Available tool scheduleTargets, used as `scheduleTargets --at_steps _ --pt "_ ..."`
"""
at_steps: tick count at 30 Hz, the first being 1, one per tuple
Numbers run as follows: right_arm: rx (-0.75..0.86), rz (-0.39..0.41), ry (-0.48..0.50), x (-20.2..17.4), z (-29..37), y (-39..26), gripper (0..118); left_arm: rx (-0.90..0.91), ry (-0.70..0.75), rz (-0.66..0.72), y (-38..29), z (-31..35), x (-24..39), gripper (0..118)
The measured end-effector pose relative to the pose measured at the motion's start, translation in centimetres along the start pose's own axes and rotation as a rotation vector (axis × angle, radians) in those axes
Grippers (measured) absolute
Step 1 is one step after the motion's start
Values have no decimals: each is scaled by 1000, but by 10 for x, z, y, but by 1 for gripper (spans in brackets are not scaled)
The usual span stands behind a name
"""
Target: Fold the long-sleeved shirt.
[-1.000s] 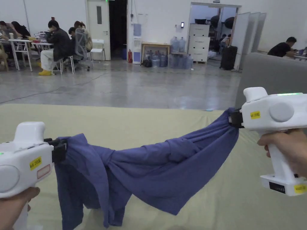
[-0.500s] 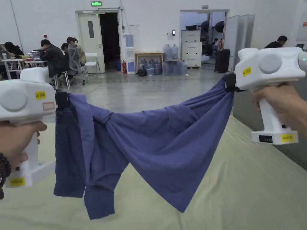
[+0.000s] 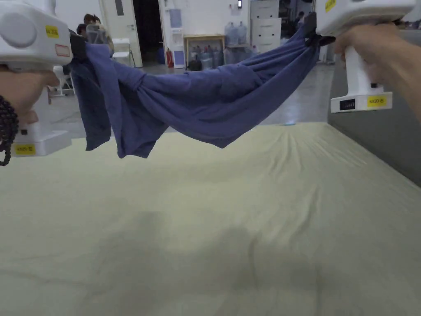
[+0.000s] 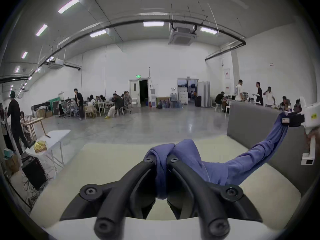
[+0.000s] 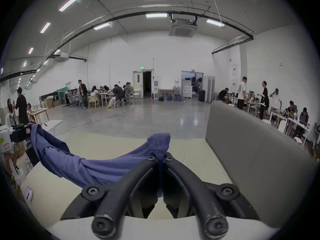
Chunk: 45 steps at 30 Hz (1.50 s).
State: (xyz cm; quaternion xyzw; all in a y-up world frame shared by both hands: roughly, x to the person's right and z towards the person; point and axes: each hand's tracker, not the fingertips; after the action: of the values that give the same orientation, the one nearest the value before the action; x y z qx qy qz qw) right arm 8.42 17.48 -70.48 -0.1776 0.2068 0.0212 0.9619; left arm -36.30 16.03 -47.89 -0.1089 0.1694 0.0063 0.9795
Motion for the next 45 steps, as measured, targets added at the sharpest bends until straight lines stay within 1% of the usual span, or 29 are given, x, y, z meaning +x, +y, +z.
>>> scheduleTargets --at_steps 3,7,8,10,12,14,16,19,20,21,23,24,25,27,28,29,31,33,34,35,36,37,38,39,40,42,44,45 --pt "-106 -22 9 7 -46 -75 0 -122 -19 -2 -74 -32 4 2" --pt "-269 -49 -7 10 -102 -200 0 -284 -28 -19 -193 -65 16 2" --pt "-311 -61 -4 7 -100 -230 0 -324 -36 -10 -219 -62 22 2" --pt "-351 -96 -1 9 -102 -270 0 -367 -59 -9 -259 -52 28 2" --pt "-371 -98 3 11 -87 -292 0 -378 -57 -20 -278 -36 28 2" --pt "-357 -94 52 19 -61 -302 0 -371 -63 -18 -287 0 27 2" --pt "-343 -73 87 24 -21 -308 0 -346 -91 6 -292 43 21 2" --pt "-373 -8 125 28 36 -323 0 -319 -132 -22 -307 110 24 2" --pt "-387 29 137 23 73 -331 0 -311 -140 -39 -316 136 28 2" --pt "-411 67 130 22 93 -344 0 -315 -157 -67 -324 157 28 2" --pt "-460 125 135 28 116 -374 0 -325 -162 -69 -348 200 35 2" --pt "-486 135 147 33 121 -389 0 -331 -175 -65 -358 216 37 2" --pt "-505 122 146 35 133 -406 0 -360 -199 -56 -378 221 30 2" --pt "-583 119 177 38 149 -435 0 -402 -217 -91 -404 246 40 2" --pt "-613 122 171 34 162 -448 0 -433 -212 -107 -416 255 45 2" --pt "-647 143 172 34 167 -460 0 -454 -215 -126 -427 258 42 2" --pt "-665 177 173 33 174 -475 0 -451 -219 -116 -439 268 42 2" --pt "-673 181 166 34 171 -488 0 -450 -201 -89 -444 272 40 2" --pt "-675 176 165 35 171 -490 4 -446 -194 -69 -443 271 37 2" --pt "-680 161 163 35 170 -490 13 -428 -191 -68 -438 272 33 10" --pt "-676 144 158 33 170 -488 38 -405 -187 -31 -434 272 30 29" --pt "-664 137 156 34 172 -482 81 -411 -188 14 -426 273 27 73" --pt "-630 129 134 35 176 -474 100 -437 -188 34 -416 274 23 101" --pt "-594 126 109 36 184 -466 102 -439 -193 38 -406 277 18 112" --pt "-556 124 100 37 193 -456 102 -426 -196 45 -397 283 13 113" --pt "-472 110 105 39 218 -434 102 -330 -204 68 -377 300 2 113" --pt "-450 82 98 44 237 -429 101 -334 -196 101 -362 311 -4 113" --pt "-455 50 102 43 246 -428 99 -344 -181 134 -355 322 1 112"
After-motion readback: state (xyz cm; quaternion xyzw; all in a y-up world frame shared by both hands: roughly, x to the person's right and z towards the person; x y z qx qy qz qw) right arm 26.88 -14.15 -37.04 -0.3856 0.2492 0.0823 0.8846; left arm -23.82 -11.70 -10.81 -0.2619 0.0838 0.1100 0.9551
